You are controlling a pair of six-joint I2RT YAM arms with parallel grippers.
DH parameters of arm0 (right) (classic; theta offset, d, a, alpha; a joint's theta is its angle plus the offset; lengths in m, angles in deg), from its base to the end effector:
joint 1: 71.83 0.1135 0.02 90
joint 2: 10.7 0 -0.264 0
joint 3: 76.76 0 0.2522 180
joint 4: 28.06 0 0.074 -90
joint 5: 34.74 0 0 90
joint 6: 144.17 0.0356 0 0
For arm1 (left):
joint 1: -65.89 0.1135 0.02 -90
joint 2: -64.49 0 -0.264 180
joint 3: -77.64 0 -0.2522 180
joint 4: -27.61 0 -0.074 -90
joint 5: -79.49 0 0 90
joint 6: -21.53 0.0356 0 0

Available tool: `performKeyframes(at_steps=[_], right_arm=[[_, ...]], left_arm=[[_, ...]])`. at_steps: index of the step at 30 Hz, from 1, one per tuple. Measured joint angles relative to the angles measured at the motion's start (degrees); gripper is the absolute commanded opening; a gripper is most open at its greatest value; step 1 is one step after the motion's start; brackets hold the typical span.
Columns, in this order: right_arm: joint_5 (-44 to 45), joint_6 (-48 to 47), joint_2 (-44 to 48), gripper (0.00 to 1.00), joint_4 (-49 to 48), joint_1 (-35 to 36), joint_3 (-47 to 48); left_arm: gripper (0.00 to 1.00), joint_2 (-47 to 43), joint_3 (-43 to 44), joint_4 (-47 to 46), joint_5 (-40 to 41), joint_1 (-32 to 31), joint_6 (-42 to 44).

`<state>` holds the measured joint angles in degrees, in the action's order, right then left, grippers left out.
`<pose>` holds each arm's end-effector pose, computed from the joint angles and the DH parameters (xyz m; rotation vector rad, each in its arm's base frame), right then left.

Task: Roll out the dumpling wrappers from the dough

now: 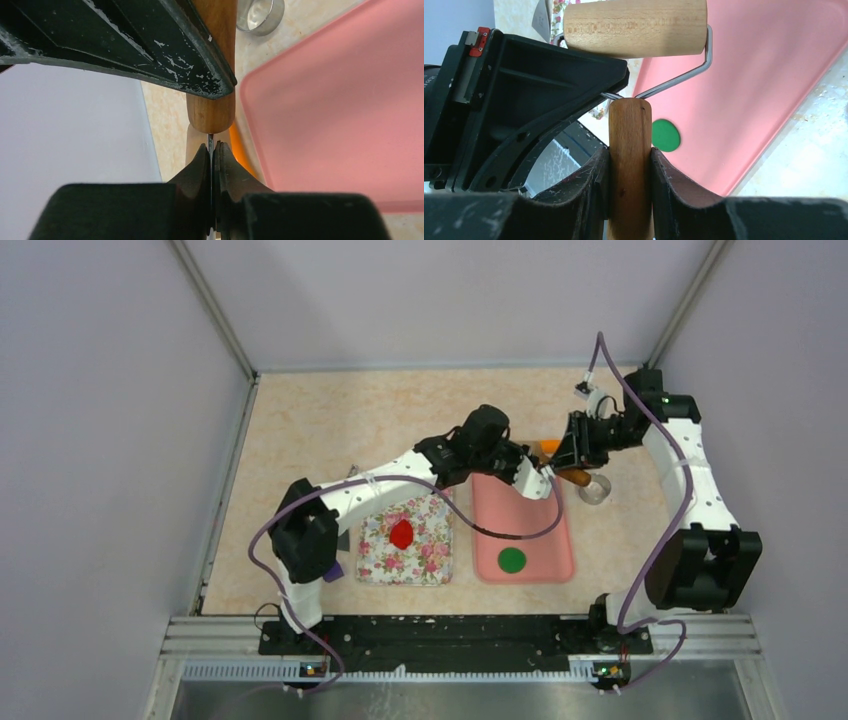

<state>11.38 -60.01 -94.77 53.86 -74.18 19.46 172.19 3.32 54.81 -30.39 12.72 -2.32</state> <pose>0.2745 0.0134 0.3357 -0.2627 2.5613 0.9991 0.2577 -0.3643 0.3036 1.8703 0.8513 -0.2204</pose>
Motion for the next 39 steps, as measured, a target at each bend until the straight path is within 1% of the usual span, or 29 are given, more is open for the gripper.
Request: performKeyframes(at_steps=[2, 3, 6, 7, 9, 10, 12, 13, 14, 16, 18, 20, 22, 26, 29, 33, 39], right_arm=[[0.02, 0.07, 0.00, 0.00, -0.07, 0.00, -0.37], [0.09, 0.09, 0.00, 0.04, -0.02, 0.00, -0.39], [0.09, -0.04, -0.02, 0.33, 0.04, 0.00, -0.37], [0.02, -0.09, -0.20, 0.40, 0.31, 0.00, -0.11], [-0.87, -0.48, -1.38, 0.50, 1.68, 0.00, 1.75], [-2.32, -1.29, -2.40, 0.56, 2.49, -0.02, 3.78], [-4.70, -2.75, -3.89, 0.63, 2.47, -0.02, 9.31], [-6.08, -3.54, -4.04, 0.81, 1.33, -0.02, 12.15], [-7.61, -3.98, -3.72, 0.90, -0.31, -0.07, 14.32], [-10.54, -3.48, -1.84, 0.98, -5.51, -0.07, 14.99], [-13.81, -0.39, 2.86, 0.99, -15.78, -0.07, 10.80], [-15.98, 2.34, 7.56, 0.99, -23.82, 0.20, 5.64], [-16.94, 1.60, 10.14, 0.99, -26.82, 2.34, 3.58], [-16.04, -7.48, 8.33, 0.98, -24.98, 13.75, 4.63], [-14.80, -11.43, 5.46, 0.95, -23.91, 19.82, 4.17], [-13.11, -15.63, 1.92, 0.91, -22.56, 23.74, 4.02], [-11.54, -21.84, -1.07, 0.83, -19.06, 26.93, 3.82]], left_arm=[[0.00, 0.11, 0.02, 0.28, -0.07, 0.00, -0.22], [0.00, 0.15, 0.02, 0.33, -0.15, 0.00, -0.68], [0.00, 0.15, 0.02, 0.39, -0.42, 0.13, -2.82], [0.00, 0.13, 0.02, 0.50, -0.90, 0.28, -3.80], [0.00, -0.31, -0.07, 0.83, -2.12, 0.76, -5.88], [0.00, -1.16, -0.52, 1.92, -3.21, 1.44, -7.54], [0.00, -3.72, -2.91, 4.90, -5.03, 2.99, -9.64], [0.00, -5.35, -4.66, 6.32, -6.01, 3.89, -10.71], [0.00, -7.63, -7.08, 8.39, -7.32, 5.11, -12.11], [0.00, -11.02, -10.16, 11.45, -9.33, 6.82, -14.16], [0.00, -14.34, -12.57, 14.71, -11.87, 9.16, -17.18], [0.00, -16.59, -13.35, 18.10, -15.30, 11.65, -19.65], [0.00, -18.01, -13.40, 21.03, -19.43, 14.58, -21.88], [0.00, -18.86, -13.75, 24.37, -24.92, 18.80, -23.93], [0.00, -18.97, -14.80, 25.57, -26.95, 20.35, -24.61], [0.00, -18.97, -15.65, 26.56, -29.16, 20.46, -25.92], [0.00, -19.08, -16.06, 26.73, -30.47, 20.46, -26.93]])
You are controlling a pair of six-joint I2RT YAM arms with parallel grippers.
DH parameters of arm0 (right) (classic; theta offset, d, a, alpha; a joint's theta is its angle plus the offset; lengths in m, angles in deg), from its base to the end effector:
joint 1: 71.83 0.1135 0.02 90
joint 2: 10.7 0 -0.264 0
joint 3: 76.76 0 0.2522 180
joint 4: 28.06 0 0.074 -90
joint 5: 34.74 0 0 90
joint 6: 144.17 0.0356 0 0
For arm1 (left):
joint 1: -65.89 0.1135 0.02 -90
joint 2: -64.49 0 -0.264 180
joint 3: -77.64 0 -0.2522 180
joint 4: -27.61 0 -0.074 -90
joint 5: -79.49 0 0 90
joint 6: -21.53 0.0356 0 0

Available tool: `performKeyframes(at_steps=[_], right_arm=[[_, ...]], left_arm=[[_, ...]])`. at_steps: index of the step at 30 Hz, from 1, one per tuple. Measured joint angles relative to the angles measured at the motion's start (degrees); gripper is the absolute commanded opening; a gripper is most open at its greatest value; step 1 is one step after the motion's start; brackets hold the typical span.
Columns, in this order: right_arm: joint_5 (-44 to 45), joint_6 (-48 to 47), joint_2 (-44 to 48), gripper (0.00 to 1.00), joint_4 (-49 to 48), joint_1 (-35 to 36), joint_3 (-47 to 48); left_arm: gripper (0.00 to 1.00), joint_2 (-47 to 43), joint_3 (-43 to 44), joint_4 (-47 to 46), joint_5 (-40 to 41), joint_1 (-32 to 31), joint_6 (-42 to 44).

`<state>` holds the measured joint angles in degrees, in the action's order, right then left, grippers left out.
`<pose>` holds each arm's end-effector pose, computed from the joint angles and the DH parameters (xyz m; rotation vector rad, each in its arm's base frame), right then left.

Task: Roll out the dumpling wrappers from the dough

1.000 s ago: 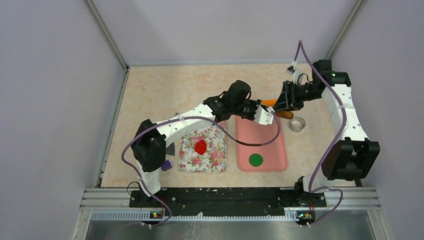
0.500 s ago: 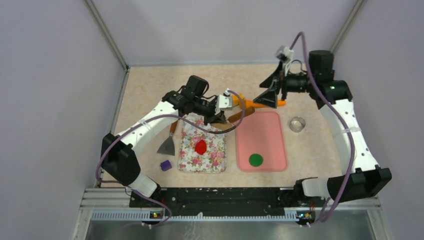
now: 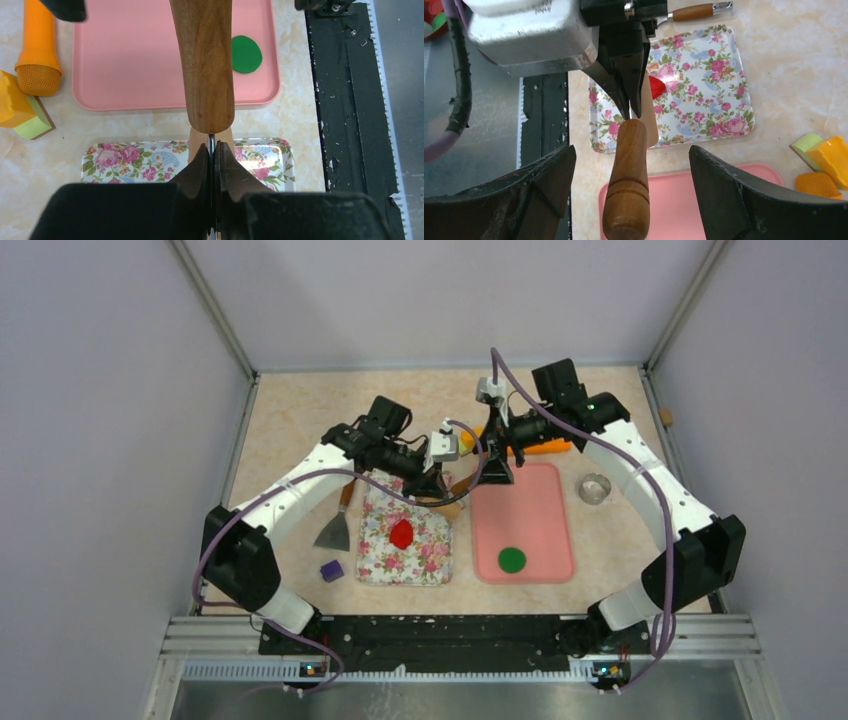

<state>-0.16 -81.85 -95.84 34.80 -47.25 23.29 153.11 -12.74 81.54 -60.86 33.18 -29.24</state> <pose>0.2647 0.1533 0.3715 -1.3441 1.7489 1.1127 0.2579 -0.1982 0.3047 1.6202 1.6244 -1.0203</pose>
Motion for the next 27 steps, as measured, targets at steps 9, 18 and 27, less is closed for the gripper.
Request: performKeyframes(at_steps=[9, 18, 27], right_arm=[[0.09, -8.22, -3.04, 0.69, 9.86, 0.55, 0.87], [0.61, -6.75, -2.99, 0.50, 9.44, 1.20, -0.48], [1.16, -2.38, -2.93, 0.43, 5.75, 1.27, -3.06]], left_arm=[[0.00, 0.00, -0.13, 0.15, -0.04, 0.02, -0.04], [0.00, 0.00, -0.13, 0.11, -0.15, 0.07, -0.57], [0.00, 0.00, -0.13, -0.17, -0.42, 0.07, -1.88]])
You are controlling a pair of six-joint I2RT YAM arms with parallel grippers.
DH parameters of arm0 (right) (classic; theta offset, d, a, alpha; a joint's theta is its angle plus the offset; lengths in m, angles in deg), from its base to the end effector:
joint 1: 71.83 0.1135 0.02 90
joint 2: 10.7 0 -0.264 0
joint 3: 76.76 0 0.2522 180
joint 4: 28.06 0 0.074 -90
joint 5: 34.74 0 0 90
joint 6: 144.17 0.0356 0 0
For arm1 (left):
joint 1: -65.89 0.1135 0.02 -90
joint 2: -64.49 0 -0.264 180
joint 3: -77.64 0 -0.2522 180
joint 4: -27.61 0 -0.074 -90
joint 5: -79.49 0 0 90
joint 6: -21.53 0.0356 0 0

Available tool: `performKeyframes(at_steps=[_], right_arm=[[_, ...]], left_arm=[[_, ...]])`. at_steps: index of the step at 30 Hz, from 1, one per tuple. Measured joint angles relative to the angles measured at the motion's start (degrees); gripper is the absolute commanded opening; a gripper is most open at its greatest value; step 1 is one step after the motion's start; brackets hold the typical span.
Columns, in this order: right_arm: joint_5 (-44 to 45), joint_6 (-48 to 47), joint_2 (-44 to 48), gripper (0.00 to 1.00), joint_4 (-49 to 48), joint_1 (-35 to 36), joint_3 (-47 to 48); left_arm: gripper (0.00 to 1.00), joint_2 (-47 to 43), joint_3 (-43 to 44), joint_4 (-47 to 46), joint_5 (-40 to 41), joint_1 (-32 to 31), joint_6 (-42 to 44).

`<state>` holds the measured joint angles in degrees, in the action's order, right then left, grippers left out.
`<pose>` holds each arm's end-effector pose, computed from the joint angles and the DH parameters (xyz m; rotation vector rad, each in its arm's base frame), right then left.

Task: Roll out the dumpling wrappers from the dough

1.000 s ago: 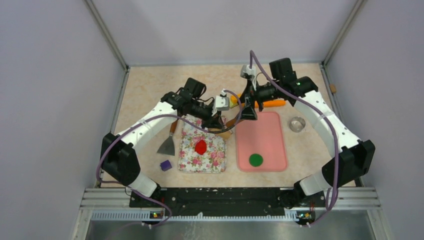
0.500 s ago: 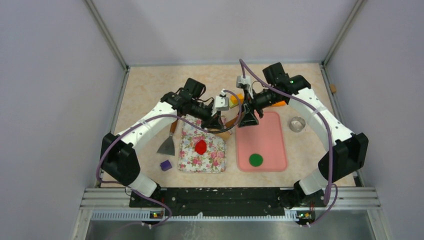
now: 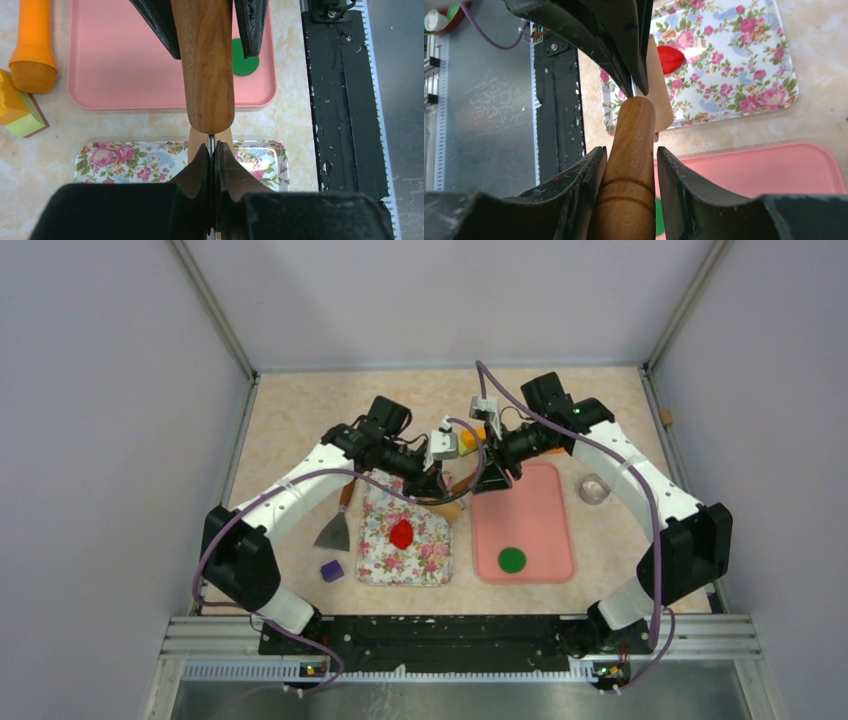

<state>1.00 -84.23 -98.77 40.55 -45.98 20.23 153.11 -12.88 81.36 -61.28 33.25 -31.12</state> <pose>0.2647 0.1603 0.3346 -1.3841 1.9151 1.1751 0.2580 -0.1980 0.3042 1.5974 1.6515 -1.0445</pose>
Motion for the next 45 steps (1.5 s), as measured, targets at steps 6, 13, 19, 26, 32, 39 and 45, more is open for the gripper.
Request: performKeyframes(at_steps=[6, 13, 19, 26, 32, 39, 45], right_arm=[[-0.24, 4.04, 0.28, 0.37, -2.86, 0.00, -2.97], [-0.83, 8.39, 0.81, 0.51, -5.73, -0.07, -3.45], [-2.78, 12.79, 1.03, 0.46, -9.44, -0.52, -3.85], [-3.13, 14.08, 1.05, 0.22, -10.43, -0.66, -4.17], [-2.27, 14.25, 1.05, 0.00, -10.75, -0.90, -4.52], [2.91, 20.94, 1.01, 0.00, -12.57, -0.87, -6.38], [5.53, 33.70, -0.33, 0.00, -18.27, -0.87, -7.76]], left_arm=[[0.00, 0.02, 0.00, -1.11, -0.11, 0.00, -1.68], [0.00, 0.02, 0.00, -1.38, -0.37, 0.00, -2.67], [0.00, 0.02, 0.00, -1.44, -0.87, 0.04, -2.99], [0.00, 0.02, 0.00, -1.42, -1.18, 0.17, -3.43], [0.41, 0.04, 0.00, -1.60, -1.27, 0.39, -4.85], [0.66, -7.37, -11.74, -14.08, 3.10, 3.54, -11.15], [0.80, -25.66, -29.27, -27.08, 14.08, 2.58, -18.25]])
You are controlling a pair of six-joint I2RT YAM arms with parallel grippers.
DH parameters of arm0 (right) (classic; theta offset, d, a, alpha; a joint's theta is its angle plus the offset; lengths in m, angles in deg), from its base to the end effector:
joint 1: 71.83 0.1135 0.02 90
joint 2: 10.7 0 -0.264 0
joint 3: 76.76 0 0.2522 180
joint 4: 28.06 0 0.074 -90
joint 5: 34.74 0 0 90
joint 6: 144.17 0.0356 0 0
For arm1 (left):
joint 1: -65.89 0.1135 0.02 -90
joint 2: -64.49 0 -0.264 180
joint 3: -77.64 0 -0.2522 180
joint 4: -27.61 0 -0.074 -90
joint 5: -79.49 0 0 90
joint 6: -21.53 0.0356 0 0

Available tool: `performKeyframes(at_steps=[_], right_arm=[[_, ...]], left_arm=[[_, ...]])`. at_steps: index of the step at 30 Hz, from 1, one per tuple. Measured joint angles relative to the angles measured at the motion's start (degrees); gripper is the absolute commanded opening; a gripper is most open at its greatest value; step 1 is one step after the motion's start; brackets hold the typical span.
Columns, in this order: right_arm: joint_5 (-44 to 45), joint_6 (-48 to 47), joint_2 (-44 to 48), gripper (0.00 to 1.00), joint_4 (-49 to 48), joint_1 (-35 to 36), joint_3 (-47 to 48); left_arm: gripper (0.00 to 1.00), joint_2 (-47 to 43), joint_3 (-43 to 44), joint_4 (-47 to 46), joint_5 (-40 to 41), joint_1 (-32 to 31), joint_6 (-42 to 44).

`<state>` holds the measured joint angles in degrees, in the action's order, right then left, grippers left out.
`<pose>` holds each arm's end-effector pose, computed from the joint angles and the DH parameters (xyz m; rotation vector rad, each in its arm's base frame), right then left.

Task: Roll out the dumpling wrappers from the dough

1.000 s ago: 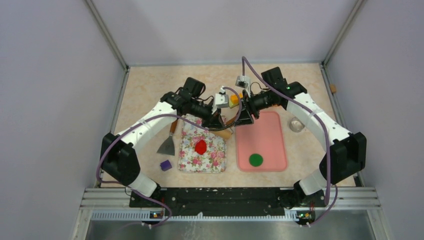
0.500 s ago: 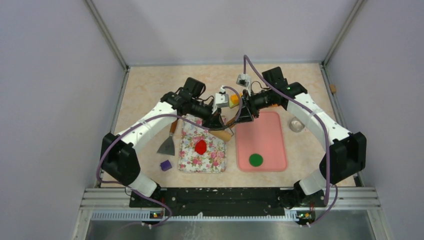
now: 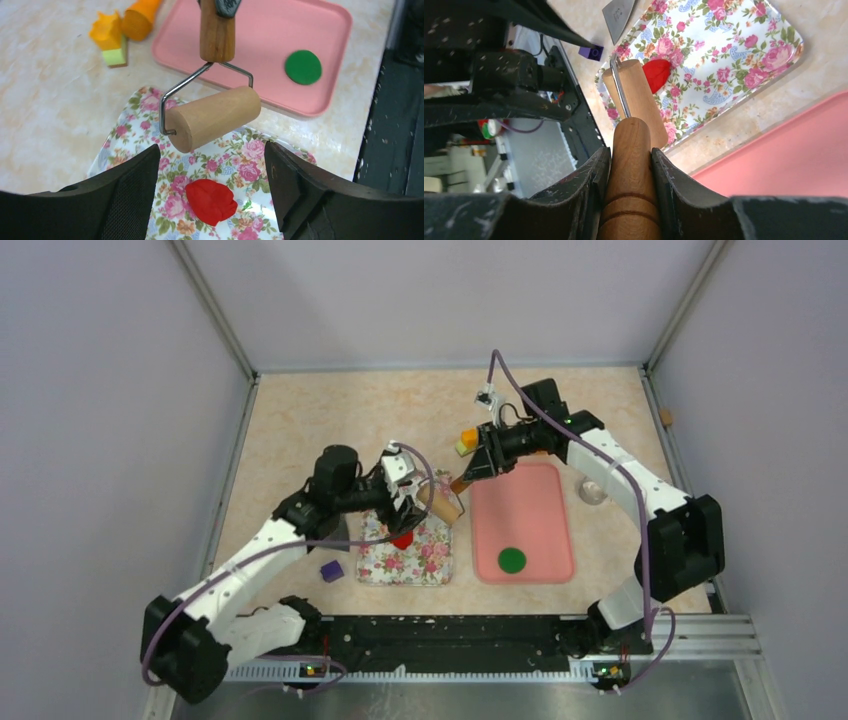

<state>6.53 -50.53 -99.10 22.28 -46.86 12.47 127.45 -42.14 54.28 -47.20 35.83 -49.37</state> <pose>0.2861 0.1628 0.3069 -0.8299 2.2621 1.2595 0.1981 -0.1392 0.2862 1.1995 1.6790 -0.7817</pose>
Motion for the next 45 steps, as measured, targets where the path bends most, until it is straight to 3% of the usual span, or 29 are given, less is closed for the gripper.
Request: performKeyframes(at_steps=[5, 8, 10, 14, 23, 28, 34, 38, 42, 45], right_arm=[[-0.39, 7.43, -4.94, 0.00, -4.57, 0.74, -0.46], [-0.63, 10.05, -9.16, 0.00, -6.27, 2.03, -0.46], [-0.68, 11.06, -11.10, 0.00, -6.62, 2.97, -0.46], [-0.96, 13.64, -13.35, 0.00, -7.10, 5.79, -0.42], [-1.07, 17.51, -16.87, 0.00, -9.11, 8.55, 1.90], [2.32, 18.71, -20.35, 0.00, -7.74, 8.94, 5.55], [7.63, 19.10, -22.75, 0.00, -4.04, 9.40, 8.85], [8.85, 19.69, -23.80, 0.00, -2.38, 10.14, 10.64], [9.05, 20.11, -24.76, 0.00, -1.46, 11.02, 11.58], [9.05, 20.61, -25.00, 0.00, -1.38, 11.17, 11.61]], left_arm=[[0.88, -10.01, -4.87, -1.77, 18.53, -1.20, -11.67], [0.84, -12.63, -5.62, 1.64, 28.20, 3.23, -21.33], [0.74, -12.94, -6.58, 4.70, 30.93, 8.22, -26.77], [0.64, -10.27, -11.15, 13.27, 29.83, 15.65, -37.11], [0.52, -2.82, -12.41, 15.47, 30.36, 15.93, -43.89], [0.51, 0.17, -14.23, 13.81, 30.58, 16.55, -47.04], [0.41, 2.54, -17.44, 10.99, 30.29, 16.55, -50.84], [0.25, 4.33, -17.77, 7.69, 29.86, 16.59, -53.75], [0.01, 6.36, -18.05, 4.04, 29.40, 16.87, -55.36], [0.00, 6.67, -18.25, 3.41, 28.46, 17.14, -55.01]])
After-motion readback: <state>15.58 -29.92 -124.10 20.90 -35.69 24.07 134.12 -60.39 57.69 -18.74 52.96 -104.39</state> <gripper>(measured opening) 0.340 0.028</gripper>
